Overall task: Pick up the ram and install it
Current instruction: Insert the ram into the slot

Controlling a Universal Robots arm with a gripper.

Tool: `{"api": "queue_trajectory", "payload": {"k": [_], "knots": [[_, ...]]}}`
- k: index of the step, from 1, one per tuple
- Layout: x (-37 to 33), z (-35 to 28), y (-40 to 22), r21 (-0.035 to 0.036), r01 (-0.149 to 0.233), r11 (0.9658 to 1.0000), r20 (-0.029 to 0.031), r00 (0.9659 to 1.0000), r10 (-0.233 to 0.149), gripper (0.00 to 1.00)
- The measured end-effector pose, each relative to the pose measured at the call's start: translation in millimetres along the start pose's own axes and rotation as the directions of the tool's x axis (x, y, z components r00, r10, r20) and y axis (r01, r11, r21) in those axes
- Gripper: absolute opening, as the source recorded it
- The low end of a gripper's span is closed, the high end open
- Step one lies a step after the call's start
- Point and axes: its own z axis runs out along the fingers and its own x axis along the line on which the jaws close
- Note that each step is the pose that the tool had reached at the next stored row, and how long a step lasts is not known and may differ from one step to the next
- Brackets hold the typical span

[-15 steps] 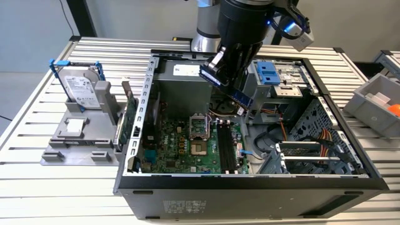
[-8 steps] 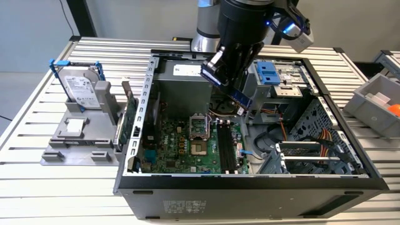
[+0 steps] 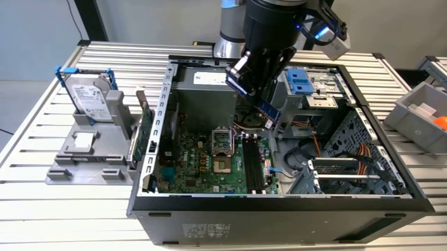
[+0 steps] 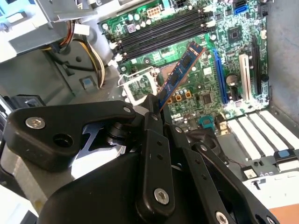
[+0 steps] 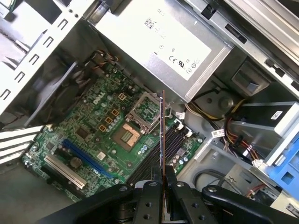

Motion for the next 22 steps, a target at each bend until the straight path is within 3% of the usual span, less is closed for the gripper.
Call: {"api": "queue_trajectory", "payload": {"k": [11, 22], "knots": [[0.0, -0.1, 0.0, 0.0020, -0.068, 0.9977, 0.0021, 0.9977, 0.068, 0.00], [0.0, 0.0, 0.0, 0.0036, -0.135, 0.9909, 0.0047, 0.9909, 0.135, 0.00]]}}
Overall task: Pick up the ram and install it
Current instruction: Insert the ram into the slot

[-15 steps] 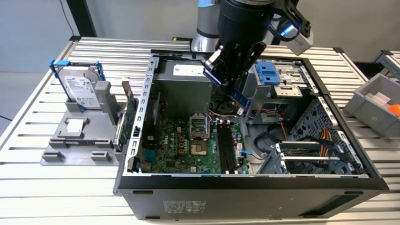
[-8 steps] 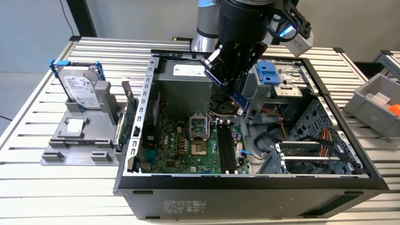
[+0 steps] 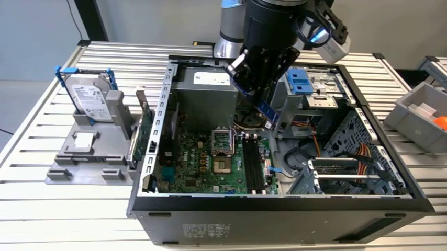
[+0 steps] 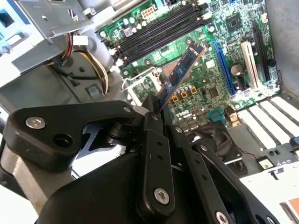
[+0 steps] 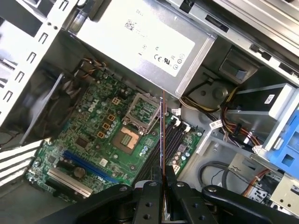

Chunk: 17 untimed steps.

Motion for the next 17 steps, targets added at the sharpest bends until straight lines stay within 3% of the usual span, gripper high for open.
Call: {"api": "queue_trajectory", "payload": {"k": [10, 12, 17], "knots": [[0.0, -0.1, 0.0, 0.0017, -0.058, 0.9983, 0.0018, 0.9983, 0.058, 0.00], [0.0, -0.1, 0.0, 0.0037, -0.129, 0.9917, 0.0042, 0.9917, 0.129, 0.00], [0.0, -0.1, 0.0, 0.0050, -0.184, 0.9830, 0.0063, 0.9830, 0.183, 0.00]]}}
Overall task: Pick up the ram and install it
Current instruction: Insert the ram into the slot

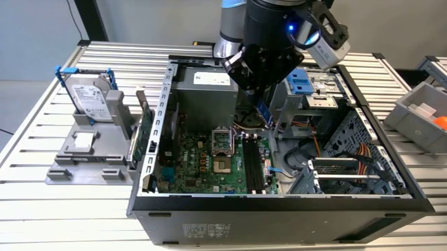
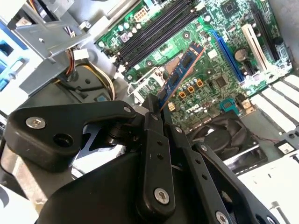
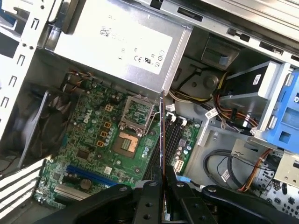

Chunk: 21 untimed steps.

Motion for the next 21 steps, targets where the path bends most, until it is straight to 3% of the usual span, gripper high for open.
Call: {"api": "queue_trajectory", "payload": {"k": [5, 10, 15, 21], "knots": [[0.0, 0.0, 0.0, 0.0014, -0.050, 0.9987, 0.0017, 0.9987, 0.050, 0.00], [0.0, 0.0, 0.0, 0.0028, -0.101, 0.9949, 0.0034, 0.9949, 0.101, 0.00], [0.0, 0.0, 0.0, 0.0040, -0.150, 0.9887, 0.0051, 0.9887, 0.150, 0.00], [0.0, 0.0, 0.0, 0.0053, -0.207, 0.9783, 0.0072, 0.9783, 0.207, 0.00]]}}
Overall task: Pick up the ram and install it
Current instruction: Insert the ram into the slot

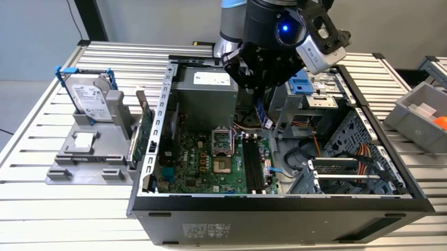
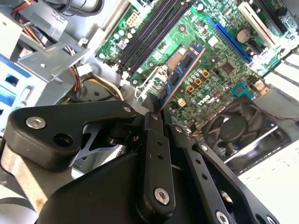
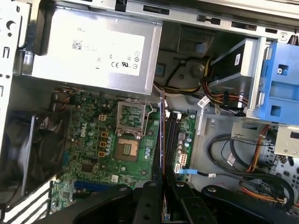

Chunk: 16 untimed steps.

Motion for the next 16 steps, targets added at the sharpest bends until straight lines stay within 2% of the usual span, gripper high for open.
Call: {"api": "queue_trajectory", "payload": {"k": [6, 9, 13, 16], "knots": [[0.0, 0.0, 0.1, 0.0001, -0.002, 1.0000, 0.0000, 1.0000, 0.002, 0.00], [0.0, 0.0, 0.1, 0.0010, -0.037, 0.9993, 0.0012, 0.9993, 0.037, 0.00], [0.0, 0.0, 0.0, 0.0026, -0.091, 0.9959, 0.0030, 0.9959, 0.091, 0.00], [0.0, 0.0, 0.0, 0.0037, -0.136, 0.9907, 0.0046, 0.9907, 0.136, 0.00]]}}
